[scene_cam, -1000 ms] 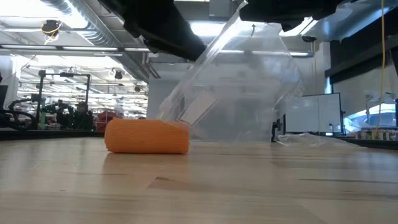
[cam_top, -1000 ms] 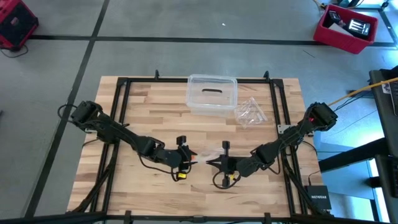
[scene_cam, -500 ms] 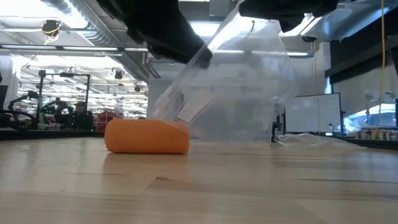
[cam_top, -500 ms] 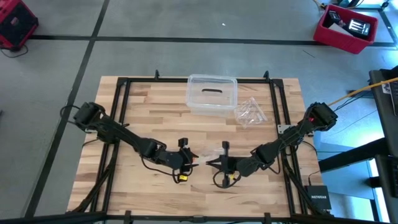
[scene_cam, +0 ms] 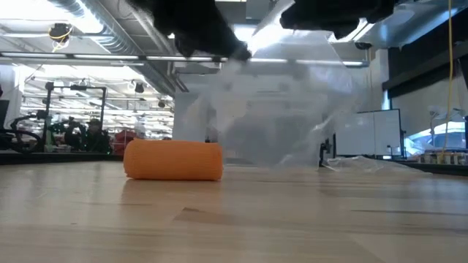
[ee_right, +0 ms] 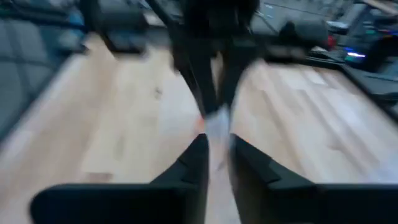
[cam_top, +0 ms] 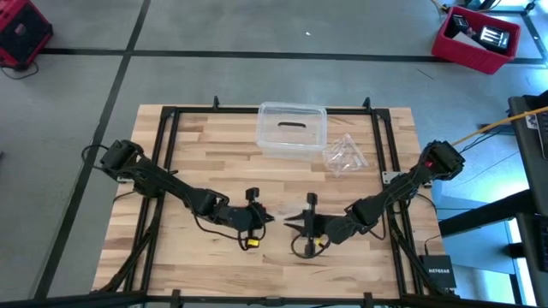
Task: Roll bandage
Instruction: Open the bottom transparent zip bag
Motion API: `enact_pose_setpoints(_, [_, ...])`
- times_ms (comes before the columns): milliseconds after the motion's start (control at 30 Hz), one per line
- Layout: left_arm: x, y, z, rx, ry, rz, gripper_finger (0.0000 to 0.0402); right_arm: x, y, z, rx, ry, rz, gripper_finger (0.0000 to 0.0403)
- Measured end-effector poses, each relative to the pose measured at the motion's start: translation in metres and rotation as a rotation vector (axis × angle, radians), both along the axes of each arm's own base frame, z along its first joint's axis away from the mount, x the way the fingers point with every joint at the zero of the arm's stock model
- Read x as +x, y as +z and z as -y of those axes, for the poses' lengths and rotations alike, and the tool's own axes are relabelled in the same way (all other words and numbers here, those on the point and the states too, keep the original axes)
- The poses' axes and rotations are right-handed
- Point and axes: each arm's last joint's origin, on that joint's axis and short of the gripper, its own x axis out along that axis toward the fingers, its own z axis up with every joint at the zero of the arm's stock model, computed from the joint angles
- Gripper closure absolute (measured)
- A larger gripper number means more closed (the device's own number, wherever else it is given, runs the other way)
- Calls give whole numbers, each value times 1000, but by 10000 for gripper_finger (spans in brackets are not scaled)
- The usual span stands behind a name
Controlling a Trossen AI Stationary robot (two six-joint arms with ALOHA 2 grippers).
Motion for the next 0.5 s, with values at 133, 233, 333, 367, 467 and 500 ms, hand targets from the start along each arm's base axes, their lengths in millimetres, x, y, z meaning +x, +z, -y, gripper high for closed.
enact_pose_setpoints(133, [-5, 20, 3, 24, 56, -38, 399, -3, 19, -6, -212, -24, -139, 292])
enact_pose_setpoints(233, [-5, 23, 1, -14, 110, -79, 399, -1, 45, -14, -312, 21, -182, 261])
enact_pose_setpoints(333, [-1, 26, -2, -46, 147, -58, 400, 7, 65, -27, -331, 154, -146, 244])
enact_pose_setpoints(367, [0, 26, -3, -47, 152, -58, 400, 11, 68, -30, -352, 197, -134, 242])
enact_pose_setpoints(467, [3, 28, -3, -57, 140, -29, 400, 25, 64, -35, -492, 275, -132, 242])
enact_pose_setpoints(500, [4, 29, -2, -54, 130, -15, 400, 29, 60, -35, -548, 290, -148, 243])
